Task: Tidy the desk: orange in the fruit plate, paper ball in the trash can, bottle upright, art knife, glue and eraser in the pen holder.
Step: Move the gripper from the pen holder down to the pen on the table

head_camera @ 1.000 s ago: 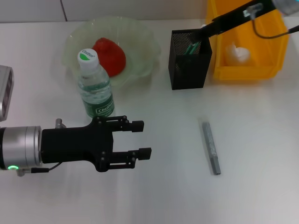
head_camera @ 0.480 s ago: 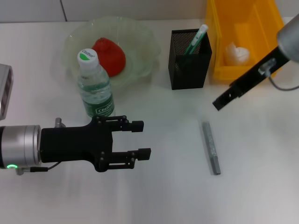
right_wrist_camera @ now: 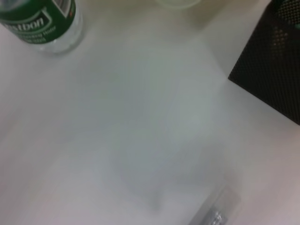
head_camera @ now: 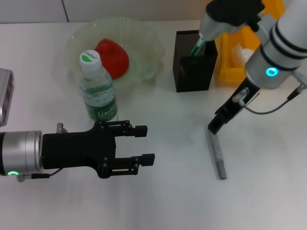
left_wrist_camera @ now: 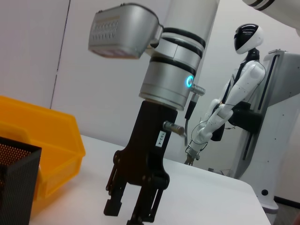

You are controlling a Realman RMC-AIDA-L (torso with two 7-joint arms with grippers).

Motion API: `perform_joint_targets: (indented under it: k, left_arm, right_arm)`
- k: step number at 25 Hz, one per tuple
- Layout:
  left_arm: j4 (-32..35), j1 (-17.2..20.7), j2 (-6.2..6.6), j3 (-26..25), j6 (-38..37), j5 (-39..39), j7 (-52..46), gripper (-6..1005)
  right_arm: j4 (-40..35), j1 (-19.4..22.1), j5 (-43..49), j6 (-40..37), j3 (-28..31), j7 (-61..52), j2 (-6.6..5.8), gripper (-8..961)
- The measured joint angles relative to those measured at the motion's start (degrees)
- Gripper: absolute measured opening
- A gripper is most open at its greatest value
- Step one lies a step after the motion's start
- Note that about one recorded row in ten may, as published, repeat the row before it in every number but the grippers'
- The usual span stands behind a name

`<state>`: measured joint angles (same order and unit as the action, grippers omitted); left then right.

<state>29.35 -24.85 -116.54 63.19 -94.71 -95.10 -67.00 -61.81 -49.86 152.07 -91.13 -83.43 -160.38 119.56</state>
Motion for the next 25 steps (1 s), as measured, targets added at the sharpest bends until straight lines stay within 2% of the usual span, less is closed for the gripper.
perform_joint_targets:
  k: [4, 11, 25]
  left_arm:
    - [-0.1, 0.4, -0.01, 0.0, 0.1, 0.0, 0.1, 687]
    - [0.1, 0.7, 0.27, -0.2, 0.0, 0.0, 0.1, 688]
    - [0.3, 0.5, 0.26, -0.3, 0.1, 0.0, 0.6, 688]
  right_arm:
    - [2.8, -0.6, -0.8, 2.8, -2.4, -1.1, 0.1, 622]
    - [6.8, -0.7, -3.0, 6.4, -3.0, -1.2, 0.14, 618]
    - [8.9, -0.2, -3.1, 9.3, -3.5, -1.0, 0.15, 610]
